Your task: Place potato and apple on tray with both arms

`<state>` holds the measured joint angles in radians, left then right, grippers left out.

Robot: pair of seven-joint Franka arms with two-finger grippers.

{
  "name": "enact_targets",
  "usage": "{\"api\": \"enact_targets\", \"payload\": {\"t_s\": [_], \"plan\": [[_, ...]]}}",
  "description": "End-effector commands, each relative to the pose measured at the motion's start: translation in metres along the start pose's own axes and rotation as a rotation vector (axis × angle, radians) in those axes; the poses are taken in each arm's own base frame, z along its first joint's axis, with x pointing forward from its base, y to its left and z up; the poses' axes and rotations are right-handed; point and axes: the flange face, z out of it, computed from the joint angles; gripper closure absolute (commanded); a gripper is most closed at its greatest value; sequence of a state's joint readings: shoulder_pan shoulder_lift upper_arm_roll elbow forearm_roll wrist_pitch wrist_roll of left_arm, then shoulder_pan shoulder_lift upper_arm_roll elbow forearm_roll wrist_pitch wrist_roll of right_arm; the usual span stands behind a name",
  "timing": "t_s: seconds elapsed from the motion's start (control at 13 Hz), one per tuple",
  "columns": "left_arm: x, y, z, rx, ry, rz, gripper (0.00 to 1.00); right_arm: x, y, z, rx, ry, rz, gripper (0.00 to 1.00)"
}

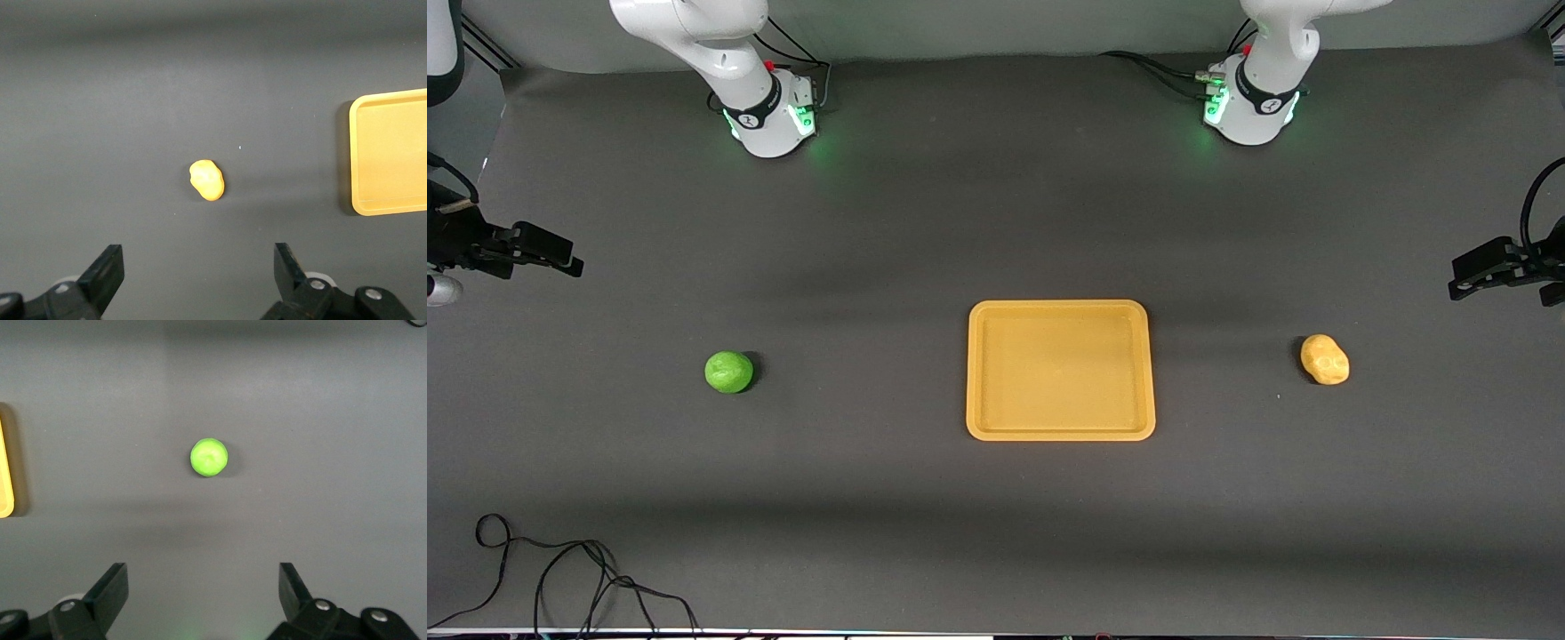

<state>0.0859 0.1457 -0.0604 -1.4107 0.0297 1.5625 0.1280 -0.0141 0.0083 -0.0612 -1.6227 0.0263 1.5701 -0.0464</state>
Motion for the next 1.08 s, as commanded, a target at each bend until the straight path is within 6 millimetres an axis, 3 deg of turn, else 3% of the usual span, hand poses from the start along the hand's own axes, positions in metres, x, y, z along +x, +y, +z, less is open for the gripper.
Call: {"api": "enact_targets", "payload": {"t_s": [0.0,0.31,0.46,0.54,1.0], "plan": [[-0.004,0.000,-0.002,0.000,-0.005,-0.001,0.00,0.005,-0.002,-0.004,-0.003,0.009,0.011,0.00],[-0.003,0.001,-0.002,-0.001,-0.001,0.000,0.01,0.005,-0.002,-0.005,-0.003,0.012,0.011,0.00],[0.003,0.002,0.008,-0.003,-0.007,0.001,0.01,0.005,0.000,-0.007,-0.003,0.016,0.012,0.00],[0.010,0.001,0.018,-0.003,-0.001,0.001,0.01,0.005,-0.001,-0.008,-0.005,0.016,0.006,0.00],[0.061,-0.002,0.124,-0.010,0.016,-0.012,0.01,0.005,0.000,-0.007,-0.018,0.016,0.006,0.00]]}}
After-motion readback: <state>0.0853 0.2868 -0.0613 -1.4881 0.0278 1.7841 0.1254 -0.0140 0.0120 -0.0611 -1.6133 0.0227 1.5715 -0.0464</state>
